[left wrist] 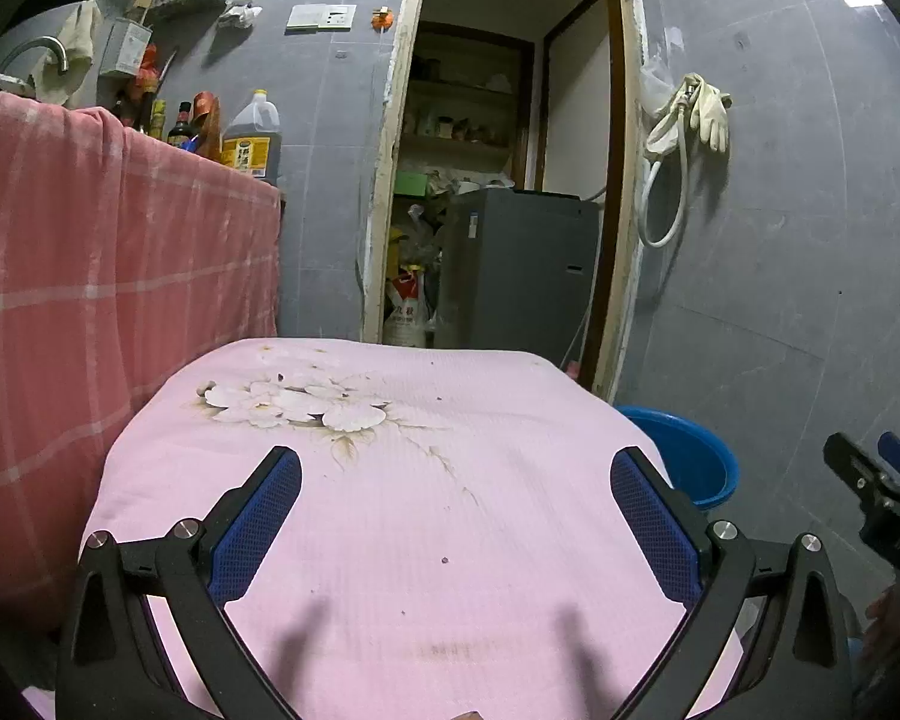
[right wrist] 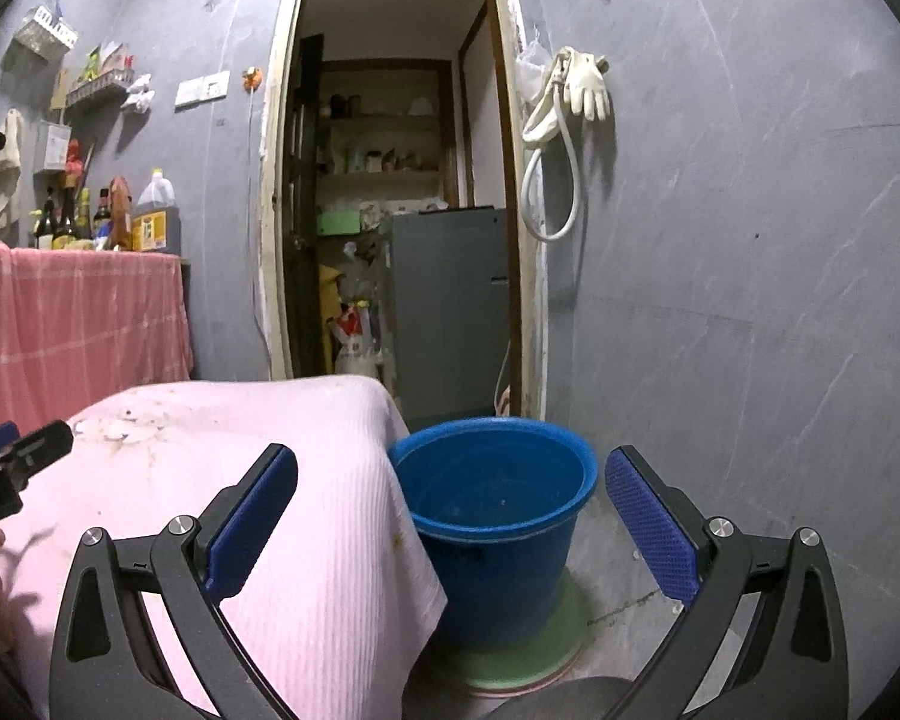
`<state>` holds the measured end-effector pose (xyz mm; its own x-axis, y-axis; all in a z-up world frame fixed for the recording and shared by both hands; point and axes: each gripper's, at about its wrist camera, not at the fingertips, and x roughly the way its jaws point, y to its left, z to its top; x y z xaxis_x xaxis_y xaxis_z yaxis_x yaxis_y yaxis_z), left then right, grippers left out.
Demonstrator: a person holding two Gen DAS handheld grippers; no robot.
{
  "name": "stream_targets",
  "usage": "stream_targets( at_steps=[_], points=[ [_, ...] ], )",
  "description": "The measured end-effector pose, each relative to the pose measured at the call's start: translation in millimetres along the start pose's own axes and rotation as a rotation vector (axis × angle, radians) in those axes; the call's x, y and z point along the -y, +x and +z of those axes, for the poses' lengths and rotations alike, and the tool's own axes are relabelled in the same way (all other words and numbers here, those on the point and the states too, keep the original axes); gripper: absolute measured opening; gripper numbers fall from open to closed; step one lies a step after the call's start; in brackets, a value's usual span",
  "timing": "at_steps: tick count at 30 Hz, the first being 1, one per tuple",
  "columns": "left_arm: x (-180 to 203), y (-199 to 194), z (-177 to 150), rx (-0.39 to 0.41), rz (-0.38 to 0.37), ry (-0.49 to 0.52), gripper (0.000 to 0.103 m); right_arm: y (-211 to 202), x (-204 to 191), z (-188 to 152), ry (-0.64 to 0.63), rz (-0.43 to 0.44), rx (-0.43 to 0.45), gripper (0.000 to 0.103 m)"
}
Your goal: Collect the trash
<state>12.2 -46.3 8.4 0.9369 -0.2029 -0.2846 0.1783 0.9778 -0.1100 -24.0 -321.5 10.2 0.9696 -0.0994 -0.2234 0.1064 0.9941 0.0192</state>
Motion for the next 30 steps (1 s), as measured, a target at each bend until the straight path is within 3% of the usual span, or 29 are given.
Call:
stream_targets(
  at_steps=[30],
  points=[
    [0.1, -2.2, -1.3, 0.006, -0.002, -0.001, 0.101, 0.2, -1.9, -1.0, -0.006, 0.009, -0.010, 0.103]
  ],
)
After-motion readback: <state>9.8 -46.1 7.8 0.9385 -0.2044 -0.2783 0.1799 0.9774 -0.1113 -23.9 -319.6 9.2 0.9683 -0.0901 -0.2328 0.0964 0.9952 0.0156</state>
